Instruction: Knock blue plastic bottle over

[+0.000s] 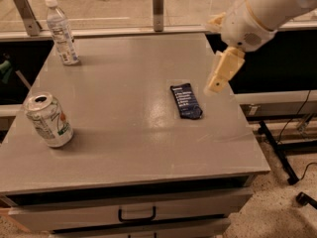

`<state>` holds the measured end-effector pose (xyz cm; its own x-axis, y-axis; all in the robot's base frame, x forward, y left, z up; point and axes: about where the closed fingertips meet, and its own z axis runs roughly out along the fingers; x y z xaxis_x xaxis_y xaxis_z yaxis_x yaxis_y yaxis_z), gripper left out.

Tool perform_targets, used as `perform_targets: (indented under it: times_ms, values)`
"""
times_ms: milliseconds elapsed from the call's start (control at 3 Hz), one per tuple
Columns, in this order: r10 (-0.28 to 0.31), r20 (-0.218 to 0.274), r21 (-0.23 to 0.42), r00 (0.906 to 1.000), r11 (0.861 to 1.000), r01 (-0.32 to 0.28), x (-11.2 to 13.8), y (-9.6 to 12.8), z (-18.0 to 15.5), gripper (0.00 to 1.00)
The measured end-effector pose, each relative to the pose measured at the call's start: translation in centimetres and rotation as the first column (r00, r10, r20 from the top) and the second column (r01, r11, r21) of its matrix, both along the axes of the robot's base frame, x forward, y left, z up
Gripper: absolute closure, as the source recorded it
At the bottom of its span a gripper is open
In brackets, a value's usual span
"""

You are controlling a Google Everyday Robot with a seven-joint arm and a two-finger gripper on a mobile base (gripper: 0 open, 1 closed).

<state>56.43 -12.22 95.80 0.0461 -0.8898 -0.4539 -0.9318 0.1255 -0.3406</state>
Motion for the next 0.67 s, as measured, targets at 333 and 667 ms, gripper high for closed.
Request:
perform_targets:
  times_ms: [333,667]
  values:
    - [0.082,0.045,0.131,0.9957,0.988,-0.087,3.31,6.95,0.97,0.00]
    - [0.082,0.045,0.131,0.9956,0.988,-0.087,3.31,6.96,0.97,0.00]
